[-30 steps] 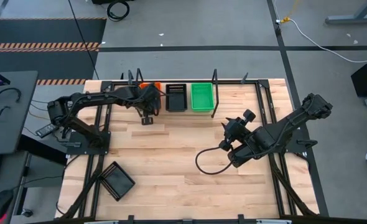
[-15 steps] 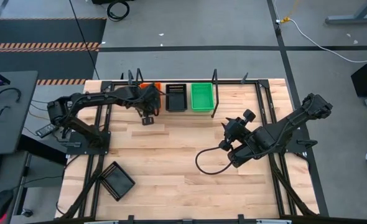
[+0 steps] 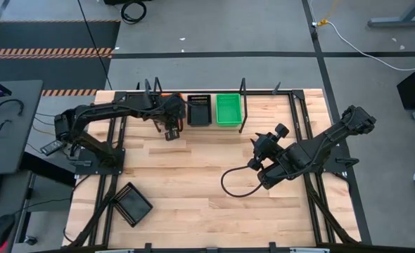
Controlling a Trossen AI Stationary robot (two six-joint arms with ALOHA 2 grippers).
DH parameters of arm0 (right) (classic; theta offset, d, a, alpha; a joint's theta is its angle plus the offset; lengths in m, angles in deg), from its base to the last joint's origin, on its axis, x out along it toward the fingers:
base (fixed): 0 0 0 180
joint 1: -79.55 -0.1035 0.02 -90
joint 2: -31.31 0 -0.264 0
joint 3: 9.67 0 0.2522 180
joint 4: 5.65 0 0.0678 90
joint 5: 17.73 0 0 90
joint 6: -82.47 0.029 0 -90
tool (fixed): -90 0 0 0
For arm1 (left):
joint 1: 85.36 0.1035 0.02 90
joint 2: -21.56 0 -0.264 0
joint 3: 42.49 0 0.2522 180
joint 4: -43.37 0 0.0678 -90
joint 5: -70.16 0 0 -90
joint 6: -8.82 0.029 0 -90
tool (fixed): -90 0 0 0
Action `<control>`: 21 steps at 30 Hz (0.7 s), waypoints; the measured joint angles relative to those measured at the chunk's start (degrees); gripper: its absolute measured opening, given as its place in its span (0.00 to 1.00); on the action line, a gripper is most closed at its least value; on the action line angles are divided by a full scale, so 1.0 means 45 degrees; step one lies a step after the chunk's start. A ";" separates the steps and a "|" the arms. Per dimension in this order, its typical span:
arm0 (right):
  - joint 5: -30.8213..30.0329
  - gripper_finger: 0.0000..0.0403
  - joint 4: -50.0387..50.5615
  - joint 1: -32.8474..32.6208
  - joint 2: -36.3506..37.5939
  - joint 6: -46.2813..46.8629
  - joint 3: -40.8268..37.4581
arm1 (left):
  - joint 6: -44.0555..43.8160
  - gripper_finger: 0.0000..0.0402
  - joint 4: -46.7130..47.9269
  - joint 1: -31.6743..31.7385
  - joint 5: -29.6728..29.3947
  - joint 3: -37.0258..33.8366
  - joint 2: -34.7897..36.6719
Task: Stack baskets on shelf by color
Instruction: Stack the black bin on top of the black bin on the shelf
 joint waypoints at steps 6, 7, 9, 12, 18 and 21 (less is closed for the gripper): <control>0.0082 0.31 0.0005 0.0000 0.0000 -0.0083 0.0000 | -0.4068 0.21 0.3157 -0.1398 0.0859 0.1561 0.0000; 0.0078 0.31 0.0005 0.0000 0.0000 -0.0140 0.0000 | -0.4625 0.21 0.3507 -0.1793 0.0986 0.1644 0.0002; 0.0078 0.31 0.0001 0.0000 0.0000 -0.0466 0.0000 | -0.5664 0.22 0.4098 -0.2698 0.1199 0.1634 0.0005; 0.0071 0.31 0.0005 0.0070 0.0000 -0.1199 0.0000 | -0.7377 0.24 0.4742 -0.4300 0.1253 0.1527 0.0005; -0.0706 0.31 0.0000 0.0542 0.0000 -0.2236 0.0000 | -1.2185 0.26 0.4741 -0.7902 0.1214 0.1445 0.0000; -0.0918 0.31 0.0002 0.0906 0.0000 -0.2678 0.0000 | -1.4945 0.26 0.4477 -0.9767 0.1206 0.1445 0.0000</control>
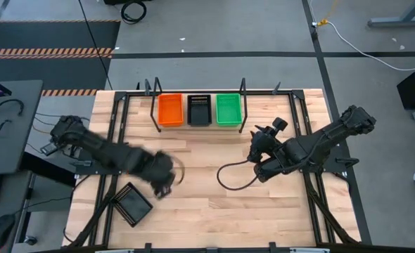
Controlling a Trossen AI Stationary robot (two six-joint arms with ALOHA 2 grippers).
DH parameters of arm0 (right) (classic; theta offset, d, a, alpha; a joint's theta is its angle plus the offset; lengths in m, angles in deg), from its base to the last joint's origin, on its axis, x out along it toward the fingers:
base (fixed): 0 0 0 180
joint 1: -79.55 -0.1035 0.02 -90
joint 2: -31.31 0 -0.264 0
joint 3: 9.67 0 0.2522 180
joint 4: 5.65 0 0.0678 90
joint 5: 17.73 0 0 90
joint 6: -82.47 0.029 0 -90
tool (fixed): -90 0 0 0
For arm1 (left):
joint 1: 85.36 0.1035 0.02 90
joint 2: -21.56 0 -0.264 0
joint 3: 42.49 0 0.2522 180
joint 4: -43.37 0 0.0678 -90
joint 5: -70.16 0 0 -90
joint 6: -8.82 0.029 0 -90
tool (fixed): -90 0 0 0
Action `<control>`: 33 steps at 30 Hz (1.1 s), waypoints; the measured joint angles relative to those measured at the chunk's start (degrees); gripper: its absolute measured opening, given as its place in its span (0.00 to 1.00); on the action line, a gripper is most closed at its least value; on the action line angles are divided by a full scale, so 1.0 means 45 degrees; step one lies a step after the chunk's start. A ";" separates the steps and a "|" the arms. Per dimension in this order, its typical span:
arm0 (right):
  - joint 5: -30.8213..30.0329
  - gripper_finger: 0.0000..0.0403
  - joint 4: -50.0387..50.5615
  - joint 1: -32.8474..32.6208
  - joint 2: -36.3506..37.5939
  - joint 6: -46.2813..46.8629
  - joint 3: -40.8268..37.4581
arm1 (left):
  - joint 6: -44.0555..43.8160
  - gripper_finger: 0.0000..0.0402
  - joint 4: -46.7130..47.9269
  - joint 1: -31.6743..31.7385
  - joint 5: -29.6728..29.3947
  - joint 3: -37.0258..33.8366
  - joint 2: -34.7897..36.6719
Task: Stack baskets on shelf by color
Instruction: Stack the black bin on top of the black bin on the shelf
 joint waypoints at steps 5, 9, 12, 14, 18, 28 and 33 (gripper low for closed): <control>-0.0111 0.31 -0.0054 0.0600 0.0000 -0.0467 0.0000 | -0.4697 0.26 -0.0484 -0.2650 -0.0021 -0.0005 0.0000; -0.0116 0.31 -0.0402 0.0992 0.0000 -0.0798 0.0000 | -0.7100 0.26 -0.0542 -0.4083 0.0001 -0.0002 -0.0518; -0.0106 0.31 -0.0877 0.1192 0.0000 -0.1069 0.0000 | -0.7840 0.26 -0.0654 -0.4678 0.0160 -0.0005 -0.1297; -0.0102 0.31 -0.1148 0.1267 0.0000 -0.1100 0.0000 | -0.7966 0.26 -0.1129 -0.4810 0.0789 -0.0014 -0.2017; 0.0053 0.31 -0.1484 0.1285 0.0000 -0.1184 0.0000 | -0.7979 0.26 -0.1290 -0.4833 0.2047 -0.0019 -0.3085; 0.0636 0.31 -0.1615 0.1280 0.0000 -0.1377 0.0000 | -0.8799 0.26 -0.2017 -0.4891 0.1537 -0.0024 -0.3633; 0.0676 0.31 -0.1879 0.1231 0.0000 -0.1607 -0.0005 | -0.9037 0.26 -0.1459 -0.4888 0.1543 -0.0019 -0.3961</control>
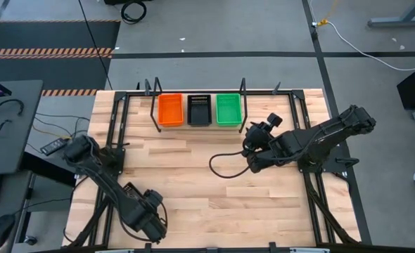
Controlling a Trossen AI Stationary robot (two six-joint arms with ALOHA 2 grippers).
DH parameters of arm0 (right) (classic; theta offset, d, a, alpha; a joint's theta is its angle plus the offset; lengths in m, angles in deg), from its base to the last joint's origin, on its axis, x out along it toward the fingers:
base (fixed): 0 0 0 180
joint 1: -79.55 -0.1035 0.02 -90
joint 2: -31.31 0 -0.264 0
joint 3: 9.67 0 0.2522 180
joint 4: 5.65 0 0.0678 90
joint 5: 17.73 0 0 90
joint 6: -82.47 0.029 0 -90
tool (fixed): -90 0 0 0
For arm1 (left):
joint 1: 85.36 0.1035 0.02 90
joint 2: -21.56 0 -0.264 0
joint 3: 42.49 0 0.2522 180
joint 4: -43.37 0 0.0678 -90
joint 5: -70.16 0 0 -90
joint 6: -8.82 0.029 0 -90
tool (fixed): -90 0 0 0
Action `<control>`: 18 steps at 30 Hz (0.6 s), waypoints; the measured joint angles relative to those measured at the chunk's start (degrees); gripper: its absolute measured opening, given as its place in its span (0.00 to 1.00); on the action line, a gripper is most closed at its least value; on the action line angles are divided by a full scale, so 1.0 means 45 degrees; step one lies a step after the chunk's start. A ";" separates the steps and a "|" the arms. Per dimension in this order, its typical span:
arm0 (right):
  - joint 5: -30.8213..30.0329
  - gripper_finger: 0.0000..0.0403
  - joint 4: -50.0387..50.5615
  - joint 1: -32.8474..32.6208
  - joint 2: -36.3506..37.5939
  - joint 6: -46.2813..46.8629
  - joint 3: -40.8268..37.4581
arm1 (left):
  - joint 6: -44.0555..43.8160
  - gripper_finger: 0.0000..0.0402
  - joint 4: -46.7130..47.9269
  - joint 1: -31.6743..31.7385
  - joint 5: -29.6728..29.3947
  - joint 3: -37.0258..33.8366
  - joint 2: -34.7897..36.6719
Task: Stack baskets on shelf by color
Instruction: Stack the black bin on top of the black bin on the shelf
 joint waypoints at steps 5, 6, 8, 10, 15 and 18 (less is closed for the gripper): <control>0.0345 0.31 -0.0279 -0.0024 0.0005 -0.0154 0.0000 | 0.0054 0.31 0.0045 -0.0003 0.0230 0.0000 -0.0642; 0.0487 0.31 -0.0306 -0.0024 0.0005 -0.0159 0.0000 | 0.0077 0.34 0.0049 -0.0003 0.0277 0.0000 -0.0764; 0.0768 0.31 -0.0371 -0.0033 0.0005 -0.0159 0.0000 | 0.0089 0.38 0.0066 -0.0003 0.0321 0.0000 -0.1012; 0.1005 0.31 -0.0419 -0.0088 0.0005 -0.0142 0.0000 | 0.0111 0.43 0.0061 -0.0003 0.0349 0.0000 -0.1253; 0.1239 0.31 -0.0908 -0.0339 0.0005 -0.0159 0.0000 | 0.0925 0.48 0.0102 -0.0002 -0.0278 0.0000 -0.1767; 0.1246 0.31 -0.1032 -0.0460 0.0005 -0.0159 0.0000 | 0.1669 0.40 0.0153 0.0118 -0.0292 0.0000 -0.2105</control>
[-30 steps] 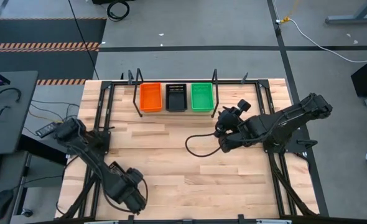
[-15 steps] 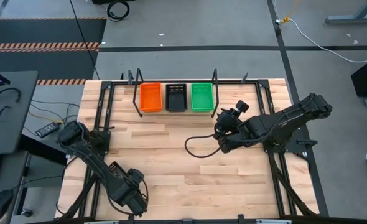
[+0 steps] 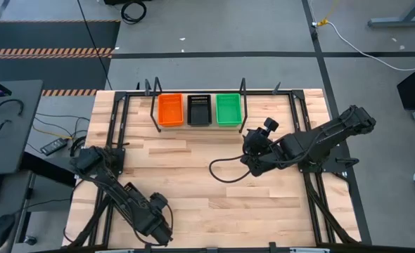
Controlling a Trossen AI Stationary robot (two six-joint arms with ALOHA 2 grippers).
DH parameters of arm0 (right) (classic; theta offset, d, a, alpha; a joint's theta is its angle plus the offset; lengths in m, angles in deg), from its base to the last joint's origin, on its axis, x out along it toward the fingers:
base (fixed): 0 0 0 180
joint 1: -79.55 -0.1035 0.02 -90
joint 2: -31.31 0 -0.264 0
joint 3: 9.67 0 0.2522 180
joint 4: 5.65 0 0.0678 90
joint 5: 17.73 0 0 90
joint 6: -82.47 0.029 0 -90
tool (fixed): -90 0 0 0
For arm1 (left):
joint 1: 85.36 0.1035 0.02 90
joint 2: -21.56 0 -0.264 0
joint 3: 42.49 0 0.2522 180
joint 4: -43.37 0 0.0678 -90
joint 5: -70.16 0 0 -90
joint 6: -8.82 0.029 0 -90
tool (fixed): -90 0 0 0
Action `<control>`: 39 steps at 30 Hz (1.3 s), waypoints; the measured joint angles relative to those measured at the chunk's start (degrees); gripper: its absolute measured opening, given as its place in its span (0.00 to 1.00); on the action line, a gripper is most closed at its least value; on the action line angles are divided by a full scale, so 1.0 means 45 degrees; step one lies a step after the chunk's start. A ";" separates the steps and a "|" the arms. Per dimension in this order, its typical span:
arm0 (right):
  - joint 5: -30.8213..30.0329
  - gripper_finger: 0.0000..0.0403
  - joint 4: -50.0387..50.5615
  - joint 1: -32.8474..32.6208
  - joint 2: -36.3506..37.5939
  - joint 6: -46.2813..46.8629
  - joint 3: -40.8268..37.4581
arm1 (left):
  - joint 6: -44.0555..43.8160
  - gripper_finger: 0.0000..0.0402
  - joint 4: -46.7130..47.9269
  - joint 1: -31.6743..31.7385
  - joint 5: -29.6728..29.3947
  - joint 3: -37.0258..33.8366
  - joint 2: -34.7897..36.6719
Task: Stack baskets on shelf by color
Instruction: Stack the black bin on top of the black bin on the shelf
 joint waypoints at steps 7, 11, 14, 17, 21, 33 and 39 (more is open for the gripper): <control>-0.0003 0.31 -0.0103 -0.0278 0.0000 -0.0056 0.0000 | 0.2313 0.03 -0.0055 0.0912 -0.0007 0.0000 -0.0326; -0.0003 0.31 -0.0097 -0.0359 0.0000 -0.0523 0.0000 | 0.3810 0.02 -0.0035 0.1656 -0.0616 0.0042 -0.0316; 0.0001 0.31 -0.0014 -0.0361 0.0000 -0.0813 0.0000 | 0.5145 0.01 -0.0009 0.2293 -0.1046 0.0262 -0.0316; -0.0003 0.31 0.0255 -0.0361 0.0000 -0.0899 0.0000 | 0.6575 0.01 0.0367 0.2901 -0.1700 0.0917 -0.0316; -0.0003 0.31 0.0393 -0.0279 0.0000 -0.0871 0.0000 | 0.8466 0.01 0.1859 0.3732 -0.2704 0.2203 -0.0292; 0.0383 0.31 0.1271 0.0236 0.0000 -0.0124 0.0000 | 1.6669 0.00 0.3913 0.6743 -0.6455 0.6138 -0.0267; 0.1283 0.31 0.3289 -0.0068 0.0000 0.2640 -0.0014 | 1.9866 0.00 0.3206 0.8823 -0.6519 0.6713 -0.0267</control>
